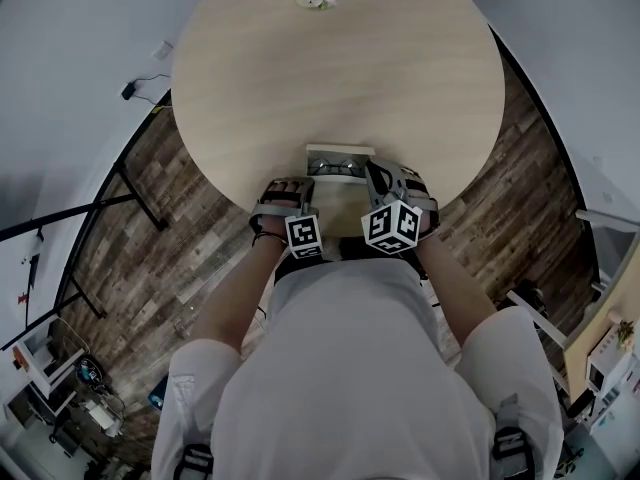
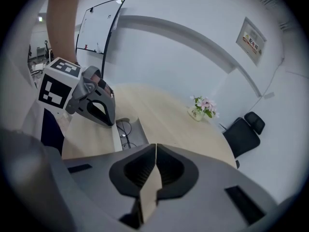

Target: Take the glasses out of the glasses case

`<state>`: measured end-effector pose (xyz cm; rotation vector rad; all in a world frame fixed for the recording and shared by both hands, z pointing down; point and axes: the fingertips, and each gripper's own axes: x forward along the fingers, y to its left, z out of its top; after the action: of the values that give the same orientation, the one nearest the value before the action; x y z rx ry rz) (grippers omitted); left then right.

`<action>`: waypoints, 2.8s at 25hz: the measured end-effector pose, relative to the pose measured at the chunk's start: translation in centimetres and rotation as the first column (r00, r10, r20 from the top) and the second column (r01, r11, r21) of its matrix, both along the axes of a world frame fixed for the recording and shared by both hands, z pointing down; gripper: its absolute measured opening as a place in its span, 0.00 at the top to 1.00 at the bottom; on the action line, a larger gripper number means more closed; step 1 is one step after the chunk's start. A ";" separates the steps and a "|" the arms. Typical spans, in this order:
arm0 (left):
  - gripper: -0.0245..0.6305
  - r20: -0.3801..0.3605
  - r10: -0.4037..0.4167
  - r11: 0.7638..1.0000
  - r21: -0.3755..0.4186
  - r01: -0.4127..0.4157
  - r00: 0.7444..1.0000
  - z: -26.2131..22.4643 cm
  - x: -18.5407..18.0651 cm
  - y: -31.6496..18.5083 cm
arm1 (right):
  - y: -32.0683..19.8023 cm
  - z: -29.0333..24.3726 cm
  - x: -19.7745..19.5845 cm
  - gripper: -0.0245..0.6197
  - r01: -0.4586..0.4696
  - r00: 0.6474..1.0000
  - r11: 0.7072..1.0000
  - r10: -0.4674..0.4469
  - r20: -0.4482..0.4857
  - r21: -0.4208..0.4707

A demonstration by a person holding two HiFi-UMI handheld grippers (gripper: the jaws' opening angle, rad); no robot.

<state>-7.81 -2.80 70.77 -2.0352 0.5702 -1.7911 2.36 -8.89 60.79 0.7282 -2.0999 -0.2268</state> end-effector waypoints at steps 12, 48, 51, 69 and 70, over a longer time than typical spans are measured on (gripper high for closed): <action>0.96 -0.007 -0.003 1.000 0.003 0.003 1.000 -0.3 0.2 0.2 | 1.7 2.1 -1.9 0.94 0.120 0.989 0.993 -0.121 -0.088 -0.014; 0.96 -0.044 0.003 0.999 -0.043 -0.004 0.999 -0.2 -0.2 0.3 | 2.1 10.4 -8.3 0.92 0.285 0.818 0.844 -0.462 -0.343 -0.455; 0.96 -0.051 0.007 0.999 -0.048 -0.009 0.999 -0.5 -0.2 0.3 | 2.2 10.1 -8.3 0.92 0.296 0.826 0.857 -0.451 -0.338 -0.422; 0.96 -0.069 0.074 0.994 -0.072 -0.079 0.995 0.0 -0.1 0.6 | 2.3 7.1 -7.3 0.93 0.310 0.886 0.947 -0.319 -0.337 -0.081; 0.96 -0.067 0.078 0.994 -0.072 -0.083 0.995 0.0 -0.1 0.6 | 2.2 6.9 -7.3 0.93 0.315 0.882 0.947 -0.317 -0.349 -0.063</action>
<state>-7.95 -2.21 70.81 -2.1403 0.4385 -1.7311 -4.95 -6.64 67.70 0.3035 -1.8556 -0.4964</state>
